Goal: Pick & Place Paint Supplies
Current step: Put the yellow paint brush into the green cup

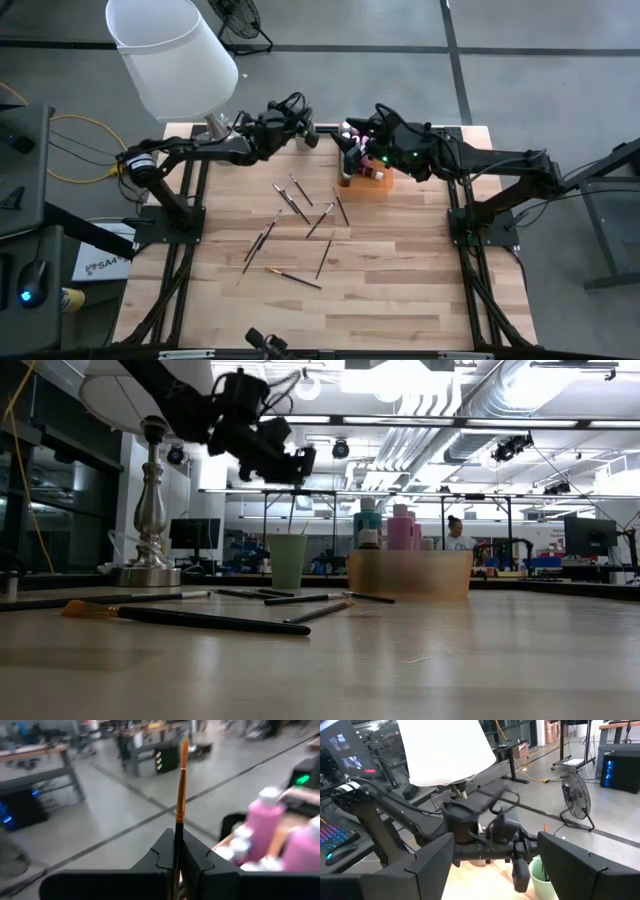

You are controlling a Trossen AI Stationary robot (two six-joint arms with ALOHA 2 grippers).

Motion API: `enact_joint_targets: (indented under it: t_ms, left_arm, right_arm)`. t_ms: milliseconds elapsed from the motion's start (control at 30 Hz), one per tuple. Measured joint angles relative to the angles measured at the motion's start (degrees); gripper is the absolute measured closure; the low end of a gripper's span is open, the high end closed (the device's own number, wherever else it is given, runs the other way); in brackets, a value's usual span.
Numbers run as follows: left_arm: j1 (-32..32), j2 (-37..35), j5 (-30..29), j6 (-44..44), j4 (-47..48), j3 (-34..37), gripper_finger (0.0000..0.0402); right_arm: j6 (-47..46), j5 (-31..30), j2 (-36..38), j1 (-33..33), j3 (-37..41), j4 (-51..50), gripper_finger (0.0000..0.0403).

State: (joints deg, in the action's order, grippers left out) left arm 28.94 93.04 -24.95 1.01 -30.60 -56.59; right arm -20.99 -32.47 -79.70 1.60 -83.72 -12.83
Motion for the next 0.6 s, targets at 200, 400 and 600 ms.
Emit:
enact_joint_targets:
  t_ms: [200, 400, 600]
  left_arm:
    - [2.0, 2.9, -2.9, -3.7, 0.4, 0.1, 0.0394]
    - [2.1, 3.8, -1.9, -3.9, 0.6, 0.1, 0.0384]
    - [2.2, 3.8, 0.0, -2.5, 0.5, 0.1, 0.0328]
  right_arm:
    - [-0.1, 0.0, 0.0, 0.0, 0.0, -0.5, 0.0121]
    - [0.2, 0.0, 0.0, 0.0, 0.0, -0.6, 0.0121]
    - [0.2, 0.0, 0.0, 0.0, 0.0, -0.8, 0.0121]
